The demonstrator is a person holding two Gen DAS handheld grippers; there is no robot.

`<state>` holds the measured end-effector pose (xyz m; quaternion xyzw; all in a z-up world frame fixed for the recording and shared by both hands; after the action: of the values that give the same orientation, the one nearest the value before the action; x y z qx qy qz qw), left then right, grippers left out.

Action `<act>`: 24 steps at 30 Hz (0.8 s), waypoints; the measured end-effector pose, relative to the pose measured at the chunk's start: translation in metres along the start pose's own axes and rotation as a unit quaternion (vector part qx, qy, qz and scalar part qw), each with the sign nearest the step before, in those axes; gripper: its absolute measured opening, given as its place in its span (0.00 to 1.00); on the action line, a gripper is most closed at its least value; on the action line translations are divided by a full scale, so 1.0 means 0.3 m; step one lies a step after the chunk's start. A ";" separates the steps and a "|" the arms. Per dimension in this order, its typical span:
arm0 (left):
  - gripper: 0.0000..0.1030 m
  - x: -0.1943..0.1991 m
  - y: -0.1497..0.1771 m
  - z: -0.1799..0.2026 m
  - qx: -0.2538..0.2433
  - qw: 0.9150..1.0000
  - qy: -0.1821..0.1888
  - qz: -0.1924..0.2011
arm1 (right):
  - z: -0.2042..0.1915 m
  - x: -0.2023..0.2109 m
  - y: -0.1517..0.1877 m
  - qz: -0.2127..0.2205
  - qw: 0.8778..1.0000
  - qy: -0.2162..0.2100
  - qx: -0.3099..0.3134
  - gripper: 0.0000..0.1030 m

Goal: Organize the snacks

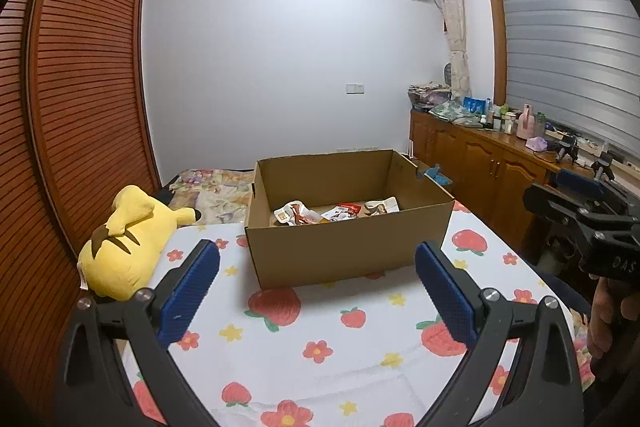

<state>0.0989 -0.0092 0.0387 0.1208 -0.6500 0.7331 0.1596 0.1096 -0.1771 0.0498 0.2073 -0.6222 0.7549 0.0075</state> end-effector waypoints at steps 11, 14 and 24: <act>0.96 0.013 0.022 -0.011 0.004 1.000 -0.001 -0.006 | 0.004 0.012 0.036 -0.006 1.000 -0.011 -0.014 0.96; 0.96 0.017 0.027 -0.005 0.000 1.000 -0.003 -0.007 | 0.007 0.014 0.040 -0.008 1.000 -0.011 -0.015 0.96; 0.96 0.024 0.034 0.000 -0.002 1.000 0.001 -0.005 | 0.015 0.022 0.053 -0.010 1.000 -0.006 -0.017 0.96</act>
<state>0.0882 -0.0099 0.0322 0.1229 -0.6509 0.7310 0.1642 0.1008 -0.1865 0.0376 0.2177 -0.6330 0.7427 0.0152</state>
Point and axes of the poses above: each gripper's, at about its wrist camera, not at the fingertips, and x roughly against the way its jaws point, z to its right, y to its underside, the point moved 3 cm from there along -x, roughly the way its jaws point, and after that the axes turned 8 degrees about x, right-handed, at the moved point
